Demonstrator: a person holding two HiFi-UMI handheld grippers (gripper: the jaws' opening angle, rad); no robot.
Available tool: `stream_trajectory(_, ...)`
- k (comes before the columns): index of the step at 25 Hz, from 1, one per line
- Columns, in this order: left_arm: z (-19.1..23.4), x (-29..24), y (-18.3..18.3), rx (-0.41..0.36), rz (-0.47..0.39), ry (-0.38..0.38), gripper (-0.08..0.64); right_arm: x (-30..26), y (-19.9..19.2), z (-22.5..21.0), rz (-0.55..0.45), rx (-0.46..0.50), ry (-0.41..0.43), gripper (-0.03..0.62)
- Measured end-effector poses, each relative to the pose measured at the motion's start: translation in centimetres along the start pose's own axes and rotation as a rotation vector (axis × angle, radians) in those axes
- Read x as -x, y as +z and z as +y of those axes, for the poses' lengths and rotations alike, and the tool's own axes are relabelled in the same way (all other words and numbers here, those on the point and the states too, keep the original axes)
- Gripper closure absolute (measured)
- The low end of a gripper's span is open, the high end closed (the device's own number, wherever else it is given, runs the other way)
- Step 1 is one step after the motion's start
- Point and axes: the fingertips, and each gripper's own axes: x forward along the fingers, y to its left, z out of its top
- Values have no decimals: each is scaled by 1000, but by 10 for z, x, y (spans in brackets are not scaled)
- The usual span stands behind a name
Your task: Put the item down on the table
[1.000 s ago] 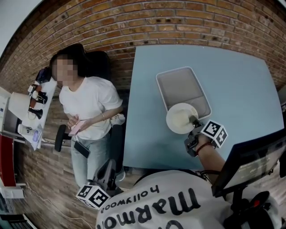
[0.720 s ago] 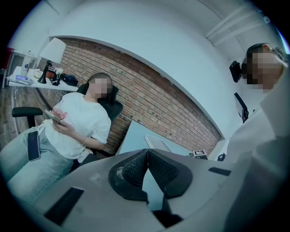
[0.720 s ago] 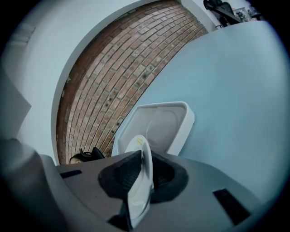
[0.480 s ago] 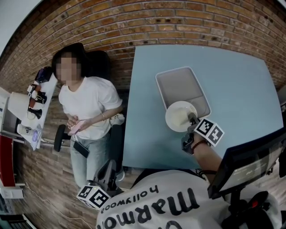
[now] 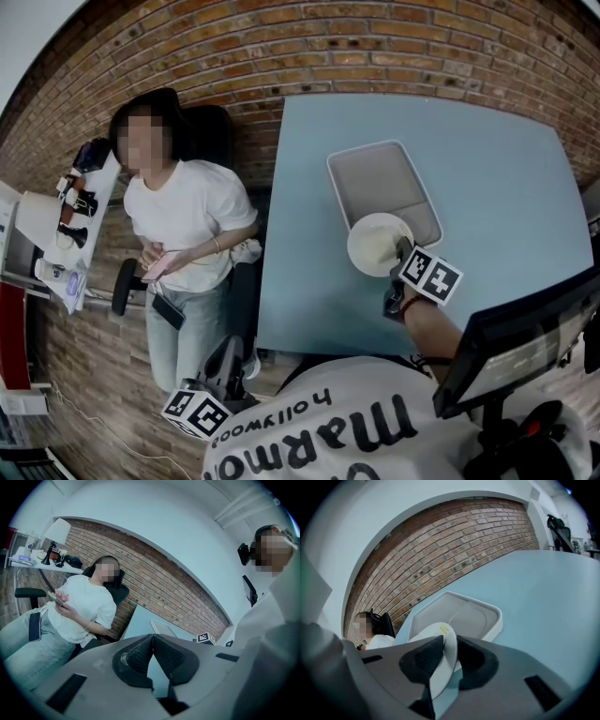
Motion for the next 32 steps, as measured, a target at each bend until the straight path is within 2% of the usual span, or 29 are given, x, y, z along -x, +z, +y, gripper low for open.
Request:
stream_trajectory(7,1,0,0,2,-6,0,552,-3,-1,0,12,217,-29,509)
stream_trajectory(11,0,1,-1,2,-5,-1,552,-5,-3,1,16,297,-34,506)
stream_trajectory(24,-4,4,-3,1,-4,-11,552,-10,-7,2,49,402,17,494)
stream_trajectory(30,-8,2,-4,-3,0,-29,552,-5,-1,2,87,372,45,494)
stream_trajectory(32,-9,0,-6,-6,6,-38,552,-1,3,2,82,390,61,494)
